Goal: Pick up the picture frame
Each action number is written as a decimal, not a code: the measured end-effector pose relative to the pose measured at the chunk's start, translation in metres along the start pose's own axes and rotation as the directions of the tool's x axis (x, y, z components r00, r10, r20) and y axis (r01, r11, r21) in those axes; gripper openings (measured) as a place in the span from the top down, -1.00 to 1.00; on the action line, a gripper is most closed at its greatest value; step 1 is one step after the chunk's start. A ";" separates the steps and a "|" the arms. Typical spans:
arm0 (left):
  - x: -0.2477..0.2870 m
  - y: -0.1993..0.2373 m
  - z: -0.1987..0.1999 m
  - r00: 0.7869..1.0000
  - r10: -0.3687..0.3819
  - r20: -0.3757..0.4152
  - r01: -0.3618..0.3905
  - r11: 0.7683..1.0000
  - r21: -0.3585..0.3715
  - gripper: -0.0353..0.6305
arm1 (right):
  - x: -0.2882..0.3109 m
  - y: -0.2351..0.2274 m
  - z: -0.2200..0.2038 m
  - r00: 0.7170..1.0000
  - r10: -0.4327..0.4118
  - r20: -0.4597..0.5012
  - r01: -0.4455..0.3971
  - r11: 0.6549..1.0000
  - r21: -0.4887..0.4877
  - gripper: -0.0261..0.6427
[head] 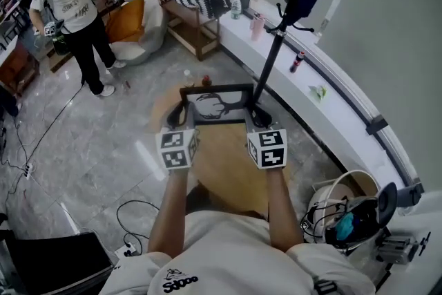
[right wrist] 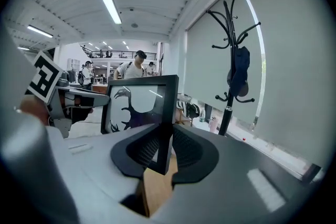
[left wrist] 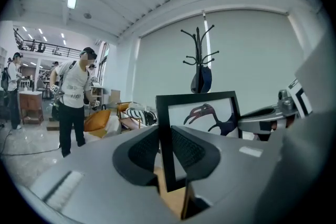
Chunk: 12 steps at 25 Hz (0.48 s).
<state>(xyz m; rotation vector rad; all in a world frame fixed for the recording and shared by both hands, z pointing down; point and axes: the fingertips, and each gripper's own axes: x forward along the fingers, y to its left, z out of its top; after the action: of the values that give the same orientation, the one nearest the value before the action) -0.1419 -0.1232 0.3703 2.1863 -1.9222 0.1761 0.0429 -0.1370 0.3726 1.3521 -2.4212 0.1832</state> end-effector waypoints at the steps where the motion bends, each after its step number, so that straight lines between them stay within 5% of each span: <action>1: -0.004 -0.001 0.010 1.000 0.000 0.021 -0.001 1.000 0.010 0.66 | -0.006 0.001 0.009 1.000 0.001 0.019 -0.001 1.000 -0.009 0.69; 12: -0.030 -0.022 0.094 0.984 -0.037 0.176 0.020 0.995 0.099 0.66 | -0.050 -0.011 0.079 0.985 -0.004 0.175 0.013 0.999 -0.048 0.69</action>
<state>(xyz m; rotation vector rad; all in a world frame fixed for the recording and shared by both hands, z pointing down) -0.1294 -0.1145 0.2701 2.3642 -2.0118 0.0722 0.0564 -0.1254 0.2800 1.4098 -2.5443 0.0025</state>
